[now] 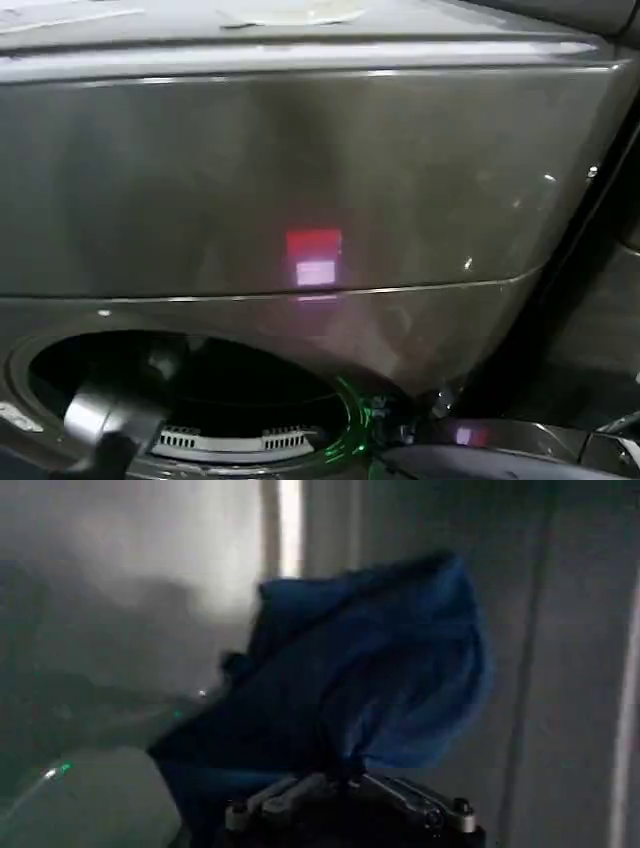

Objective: Grasp the clothes from the dryer.

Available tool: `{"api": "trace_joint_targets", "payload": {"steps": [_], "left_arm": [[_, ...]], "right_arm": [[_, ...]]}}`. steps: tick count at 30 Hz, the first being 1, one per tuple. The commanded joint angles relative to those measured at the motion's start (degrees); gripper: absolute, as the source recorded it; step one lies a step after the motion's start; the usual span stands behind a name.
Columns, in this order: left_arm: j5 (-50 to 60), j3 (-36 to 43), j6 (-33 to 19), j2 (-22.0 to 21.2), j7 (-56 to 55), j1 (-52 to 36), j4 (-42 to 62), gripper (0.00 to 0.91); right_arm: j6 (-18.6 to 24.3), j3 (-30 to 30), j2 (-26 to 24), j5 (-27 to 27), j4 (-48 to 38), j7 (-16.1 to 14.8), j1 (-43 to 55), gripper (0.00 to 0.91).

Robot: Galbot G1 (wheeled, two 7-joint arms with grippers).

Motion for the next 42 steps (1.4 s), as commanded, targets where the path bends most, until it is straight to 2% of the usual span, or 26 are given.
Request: {"api": "trace_joint_targets", "payload": {"steps": [1, 5, 10, 16, 18, 25, 37, 42], "left_arm": [[-11.78, -12.86, 8.61, -0.57, -19.49, 16.73, -27.93, 0.000], [-15.83, -16.64, 7.98, -2.48, -28.95, 23.04, -37.15, 0.000], [-16.00, -18.91, 3.65, -3.95, -39.68, 30.57, -46.11, 0.000], [-19.25, -19.34, -4.36, -6.04, -48.13, 38.45, -54.56, 0.000], [-20.49, -19.39, -5.54, -6.24, -49.61, 40.73, -56.87, 0.000], [-19.94, -19.20, -3.61, -6.41, -50.30, 45.03, -60.94, 0.000], [-20.26, -18.85, -2.09, -6.16, -49.58, 45.28, -62.86, 0.000], [-20.67, -18.29, -1.33, -5.87, -49.23, 44.94, -63.47, 0.000]], "right_arm": [[0.38, -0.46, -0.05, 0.52, 0.43, 0.20, 0.30, 0.907], [0.62, -1.05, -0.21, 1.10, 1.82, -0.40, 0.83, 0.907], [2.88, -1.67, -0.14, -0.16, 1.17, -0.93, 0.82, 0.907], [5.72, -1.66, -0.55, -1.32, 0.57, -1.53, 0.75, 0.907], [6.31, -1.43, -0.76, -1.41, 0.21, -1.65, 0.58, 0.907], [6.81, -1.45, -0.81, -0.87, 0.26, -1.83, 0.57, 0.907], [6.99, -0.14, -0.71, -1.15, -0.60, -1.91, 0.04, 0.907], [5.66, 1.33, 0.02, -2.77, -0.41, -2.56, -0.57, 0.907]]}}
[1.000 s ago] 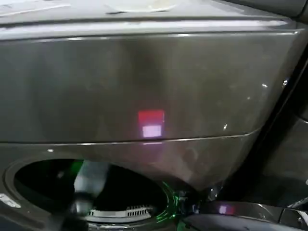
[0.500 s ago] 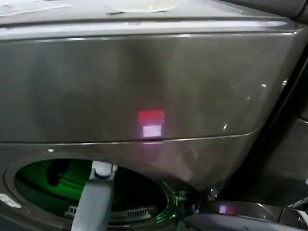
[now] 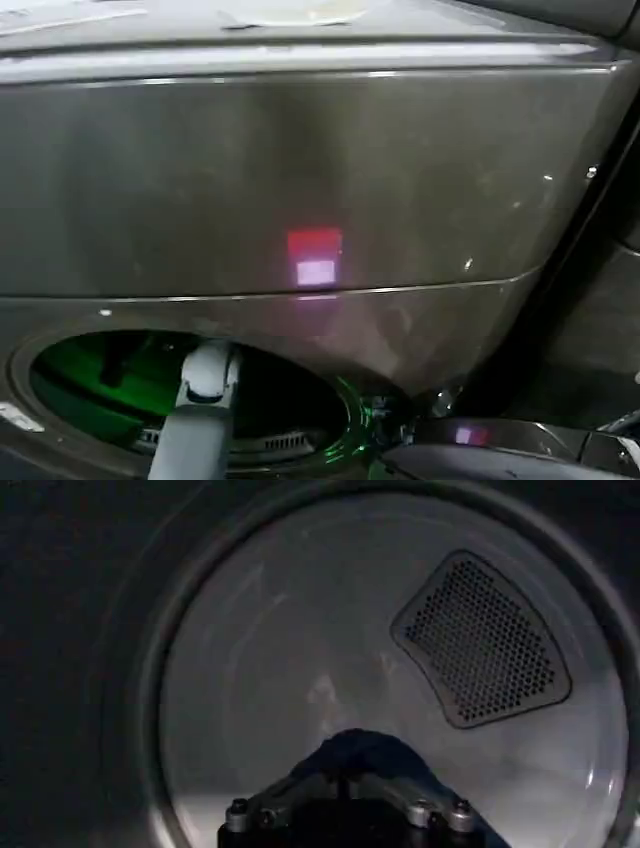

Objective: Grasp the clothes from the dryer.

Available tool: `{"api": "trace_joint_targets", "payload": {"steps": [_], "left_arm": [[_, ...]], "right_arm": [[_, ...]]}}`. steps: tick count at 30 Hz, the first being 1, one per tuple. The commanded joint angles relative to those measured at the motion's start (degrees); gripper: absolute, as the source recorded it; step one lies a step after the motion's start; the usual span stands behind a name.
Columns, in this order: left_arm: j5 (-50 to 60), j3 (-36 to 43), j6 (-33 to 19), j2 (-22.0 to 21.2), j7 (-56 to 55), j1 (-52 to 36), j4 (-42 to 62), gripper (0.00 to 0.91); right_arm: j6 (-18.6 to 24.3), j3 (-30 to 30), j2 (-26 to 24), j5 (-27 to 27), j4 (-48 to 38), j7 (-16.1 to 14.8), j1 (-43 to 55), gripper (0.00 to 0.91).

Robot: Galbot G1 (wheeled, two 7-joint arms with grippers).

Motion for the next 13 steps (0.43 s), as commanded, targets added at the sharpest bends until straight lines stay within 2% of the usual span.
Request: {"api": "trace_joint_targets", "payload": {"steps": [1, 13], "left_arm": [[-0.66, 0.36, 0.73, 0.11, -0.52, 0.66, -1.42, 0.000], [-2.01, 0.84, 1.72, 0.54, -0.27, 0.23, -1.38, 0.000]], "right_arm": [[-1.02, 1.46, 0.37, -1.12, 0.11, -0.36, -0.78, 0.907], [-2.07, 1.78, 0.25, -2.23, 0.25, -1.10, -1.17, 0.907]]}}
